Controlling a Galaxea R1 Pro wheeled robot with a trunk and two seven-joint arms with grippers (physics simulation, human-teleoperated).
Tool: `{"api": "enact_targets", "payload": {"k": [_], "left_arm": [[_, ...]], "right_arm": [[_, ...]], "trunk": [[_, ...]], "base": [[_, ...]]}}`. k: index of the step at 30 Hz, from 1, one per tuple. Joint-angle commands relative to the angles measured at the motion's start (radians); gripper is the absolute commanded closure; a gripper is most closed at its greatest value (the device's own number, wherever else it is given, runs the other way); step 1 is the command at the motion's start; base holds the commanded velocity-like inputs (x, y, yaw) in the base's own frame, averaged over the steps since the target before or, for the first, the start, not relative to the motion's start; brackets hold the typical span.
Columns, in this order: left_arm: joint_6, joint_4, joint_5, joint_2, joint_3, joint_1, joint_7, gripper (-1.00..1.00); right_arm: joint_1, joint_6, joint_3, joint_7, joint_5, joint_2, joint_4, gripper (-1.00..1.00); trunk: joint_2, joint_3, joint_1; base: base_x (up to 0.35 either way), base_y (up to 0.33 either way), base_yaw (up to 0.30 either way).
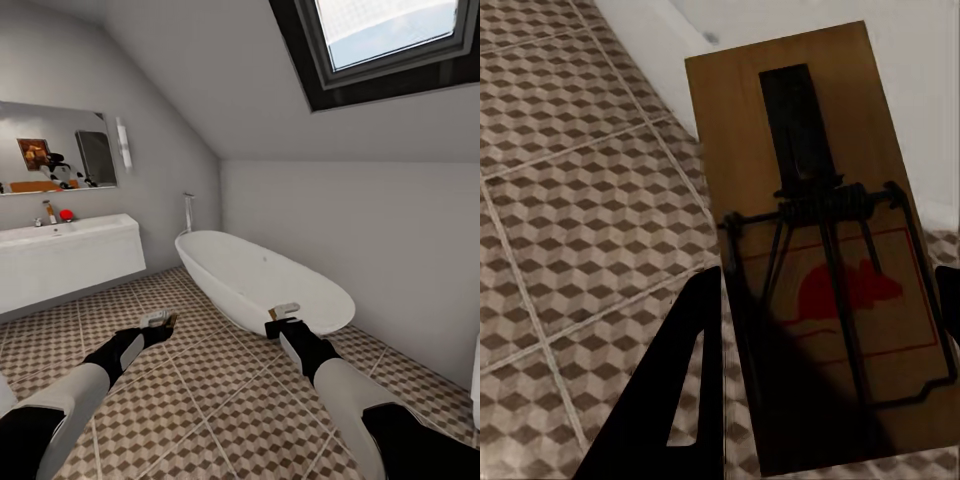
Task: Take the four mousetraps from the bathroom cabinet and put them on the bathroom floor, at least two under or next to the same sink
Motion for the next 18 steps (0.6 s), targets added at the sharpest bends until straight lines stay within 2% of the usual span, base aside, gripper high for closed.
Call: {"api": "enact_targets", "payload": {"k": [1,18], "left_arm": [[0.004,0.002,0.005,0.001,-0.007,0.0,0.001,1.0],[0.004,0.009,0.005,-0.003,-0.007,0.0,0.001,1.0]], "right_arm": [[0.0,0.007,0.006,-0.002,0.004,0.0,-0.002,1.0],[0.0,0.006,0.007,-0.003,0.005,-0.001,-0.001,1.0]], "trunk": [[-0.001,-0.001,0.0],[-0.001,-0.001,0.0]], "base": [[0.0,0.0,0.3],[0.0,0.0,0.3]]}}
